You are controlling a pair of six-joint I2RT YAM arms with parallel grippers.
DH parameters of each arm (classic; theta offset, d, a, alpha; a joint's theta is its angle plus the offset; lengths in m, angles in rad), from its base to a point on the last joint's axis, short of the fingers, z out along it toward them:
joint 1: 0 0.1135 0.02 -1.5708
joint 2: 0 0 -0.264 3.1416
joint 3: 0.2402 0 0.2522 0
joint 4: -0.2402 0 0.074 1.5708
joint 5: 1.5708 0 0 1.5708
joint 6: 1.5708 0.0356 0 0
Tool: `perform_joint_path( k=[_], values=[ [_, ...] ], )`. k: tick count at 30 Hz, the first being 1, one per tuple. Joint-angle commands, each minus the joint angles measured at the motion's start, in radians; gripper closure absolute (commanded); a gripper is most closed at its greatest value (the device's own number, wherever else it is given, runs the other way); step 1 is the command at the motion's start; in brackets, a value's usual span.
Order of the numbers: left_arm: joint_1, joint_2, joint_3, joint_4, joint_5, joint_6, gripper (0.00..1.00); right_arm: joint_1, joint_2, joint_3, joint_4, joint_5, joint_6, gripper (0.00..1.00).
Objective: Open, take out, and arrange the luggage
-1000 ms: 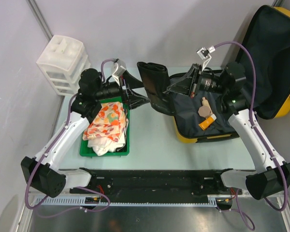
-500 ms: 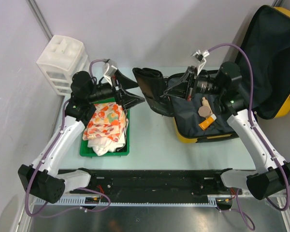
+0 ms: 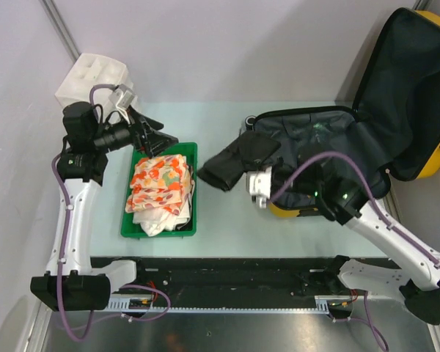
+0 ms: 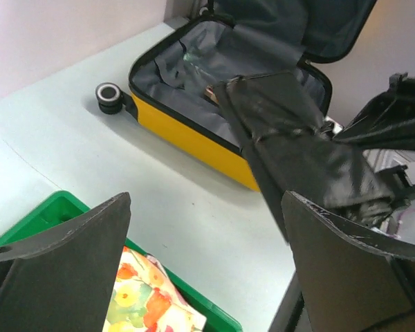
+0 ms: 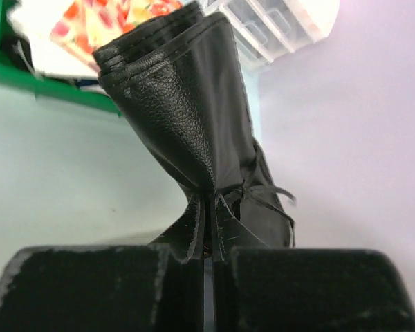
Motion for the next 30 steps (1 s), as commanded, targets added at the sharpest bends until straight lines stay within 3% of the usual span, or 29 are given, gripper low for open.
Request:
perform_joint_path(
  k=[1, 6, 10, 17, 20, 23, 24, 28, 30],
  values=[
    [-0.063, 0.028, 0.045, -0.144, -0.018, 0.098, 0.05, 0.064, -0.103, -0.158, 0.226, 0.095, -0.468, 1.00],
    [-0.169, 0.067, 0.031, -0.159, -0.047, 0.016, 0.07, 0.099, -0.167, -0.263, 0.312, 0.040, -0.620, 1.00],
    [-0.306, 0.078, -0.005, -0.161, -0.145, -0.009, 0.08, 0.148, -0.175, -0.291, 0.363, 0.061, -0.628, 1.00],
    [-0.355, 0.130, -0.064, -0.159, -0.136, -0.099, 0.06, 0.226, -0.172, -0.304, 0.408, 0.108, -0.633, 1.00],
    [-0.373, 0.133, -0.064, -0.158, -0.106, -0.095, 0.12, 0.240, -0.166, -0.306, 0.408, 0.124, -0.631, 1.00],
    [-0.383, 0.122, -0.076, -0.150, -0.070, -0.093, 0.51, 0.251, -0.154, -0.309, 0.411, 0.134, -0.627, 1.00],
    [-0.380, 0.117, -0.082, -0.148, -0.061, -0.096, 0.76, 0.253, -0.149, -0.309, 0.409, 0.140, -0.625, 1.00],
    [-0.361, 0.090, -0.120, -0.142, 0.034, -0.126, 0.99, 0.253, -0.129, -0.327, 0.460, 0.154, -0.610, 1.00],
    [-0.343, 0.053, -0.157, -0.141, 0.046, -0.141, 0.99, 0.253, -0.122, -0.346, 0.522, 0.148, -0.617, 1.00]
  ],
)
